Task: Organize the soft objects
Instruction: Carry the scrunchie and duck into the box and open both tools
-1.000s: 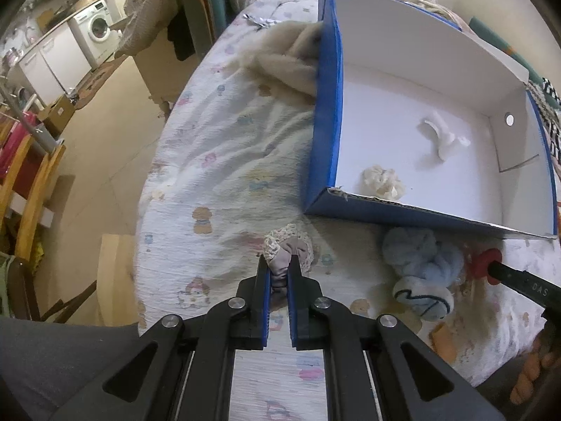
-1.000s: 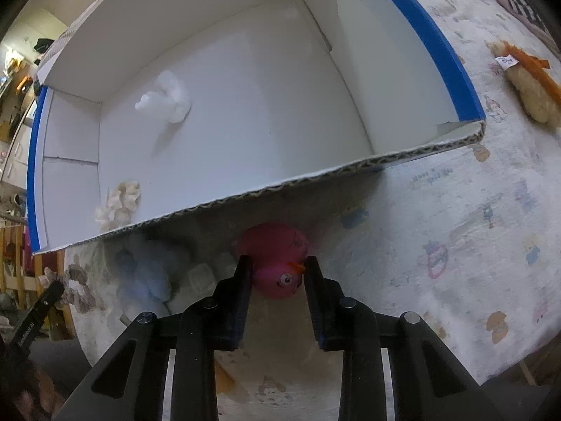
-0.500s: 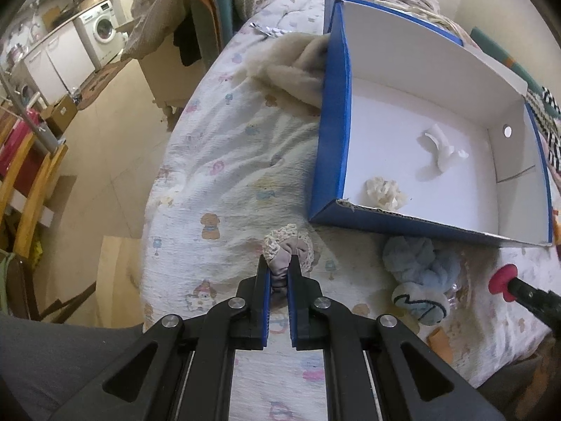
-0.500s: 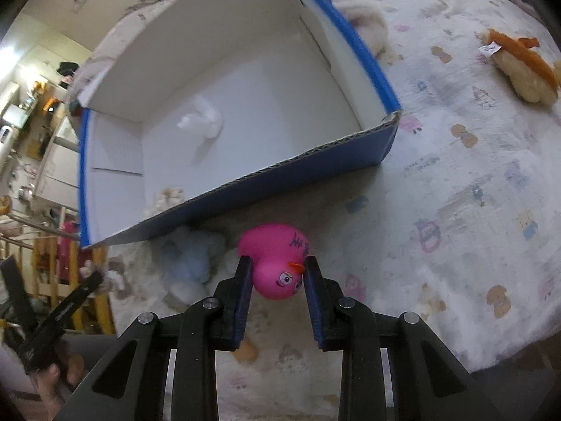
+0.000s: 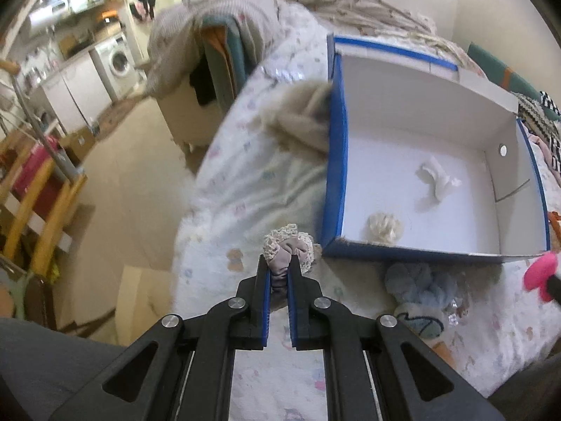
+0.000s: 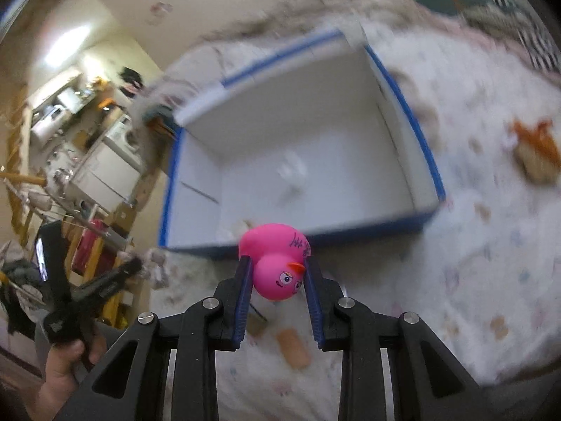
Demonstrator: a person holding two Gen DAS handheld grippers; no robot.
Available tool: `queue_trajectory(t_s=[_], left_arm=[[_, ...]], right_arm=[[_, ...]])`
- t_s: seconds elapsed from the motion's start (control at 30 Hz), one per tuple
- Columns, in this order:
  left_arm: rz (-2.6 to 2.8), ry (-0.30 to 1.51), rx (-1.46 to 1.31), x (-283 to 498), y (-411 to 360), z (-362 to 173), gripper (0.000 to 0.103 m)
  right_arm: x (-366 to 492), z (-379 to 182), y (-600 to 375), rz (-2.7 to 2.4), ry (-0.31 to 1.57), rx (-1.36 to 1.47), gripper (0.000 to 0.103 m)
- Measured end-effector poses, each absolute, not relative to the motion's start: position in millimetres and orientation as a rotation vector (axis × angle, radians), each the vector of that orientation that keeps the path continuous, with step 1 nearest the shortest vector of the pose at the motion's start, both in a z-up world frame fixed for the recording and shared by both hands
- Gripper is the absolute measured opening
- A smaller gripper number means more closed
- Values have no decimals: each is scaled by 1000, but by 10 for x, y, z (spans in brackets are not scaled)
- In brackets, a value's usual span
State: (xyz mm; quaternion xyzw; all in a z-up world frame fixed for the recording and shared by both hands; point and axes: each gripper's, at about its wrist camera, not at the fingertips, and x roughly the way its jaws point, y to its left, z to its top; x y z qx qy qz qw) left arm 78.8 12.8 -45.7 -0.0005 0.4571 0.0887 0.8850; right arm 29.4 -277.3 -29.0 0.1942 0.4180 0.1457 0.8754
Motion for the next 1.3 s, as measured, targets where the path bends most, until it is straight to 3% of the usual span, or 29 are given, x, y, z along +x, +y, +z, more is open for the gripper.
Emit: queue_trajectory(t_s=[0.43, 0.9, 1.3], left_arm=[[179, 785, 54, 650, -75, -98, 8], [78, 719, 103, 1105, -445, 440, 8], [-44, 756, 208, 1800, -936, 216, 8]], right_arm=[[448, 104, -2801, 324, 700, 440, 31], [1091, 467, -2870, 346, 636, 422, 31], [1551, -101, -2955, 256, 790, 416, 31]])
